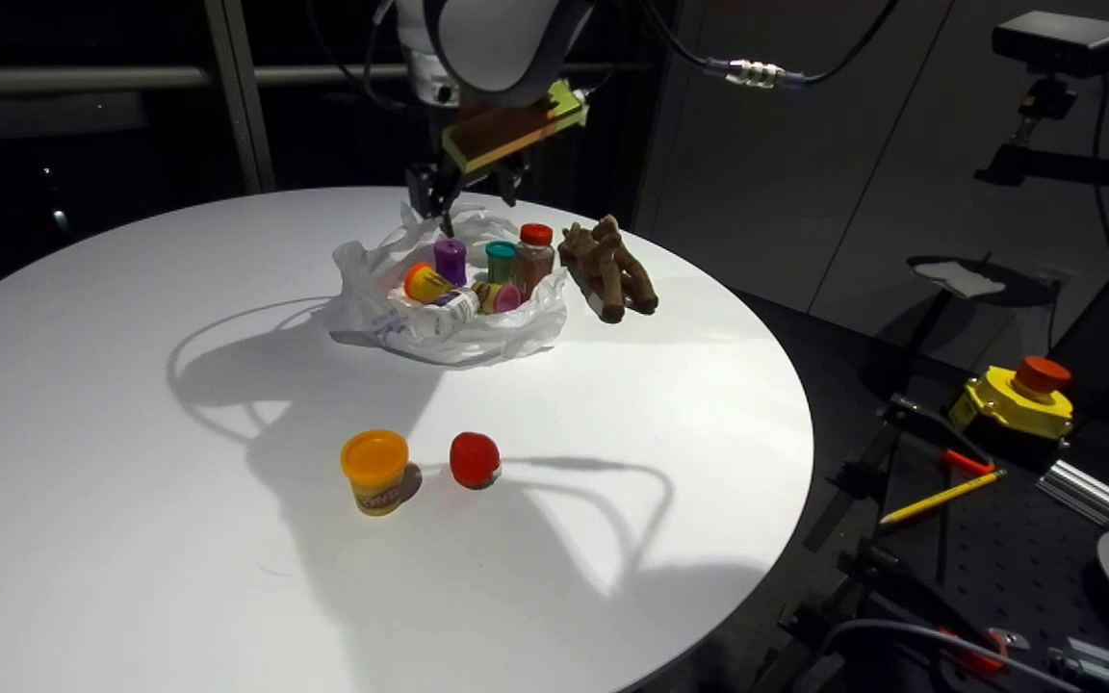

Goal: Pick the objects on the table in the plastic bag

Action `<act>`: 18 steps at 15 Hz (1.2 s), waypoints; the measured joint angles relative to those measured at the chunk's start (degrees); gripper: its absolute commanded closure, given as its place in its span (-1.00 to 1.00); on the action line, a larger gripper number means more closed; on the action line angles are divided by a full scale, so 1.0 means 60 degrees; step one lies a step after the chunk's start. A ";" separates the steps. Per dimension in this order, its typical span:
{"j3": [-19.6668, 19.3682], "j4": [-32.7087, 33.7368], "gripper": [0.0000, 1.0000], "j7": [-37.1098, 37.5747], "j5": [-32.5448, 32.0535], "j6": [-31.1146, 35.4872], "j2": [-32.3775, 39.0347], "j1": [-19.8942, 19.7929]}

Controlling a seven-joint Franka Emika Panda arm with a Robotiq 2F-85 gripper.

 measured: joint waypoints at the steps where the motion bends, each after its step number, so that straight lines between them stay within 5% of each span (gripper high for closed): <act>1: -0.0085 0.0085 -1.00 -0.0336 -0.0143 -0.0299 -0.0240 -0.0204; 5: 0.0077 0.0465 -1.00 -0.2243 -0.0347 -0.1395 -0.1458 -0.0920; 11: 0.1775 0.0760 -1.00 -0.5034 0.0733 -0.3701 -0.3309 -0.1613; 18: 0.3420 0.0459 -1.00 -0.5873 0.2610 -0.5495 -0.3668 -0.1595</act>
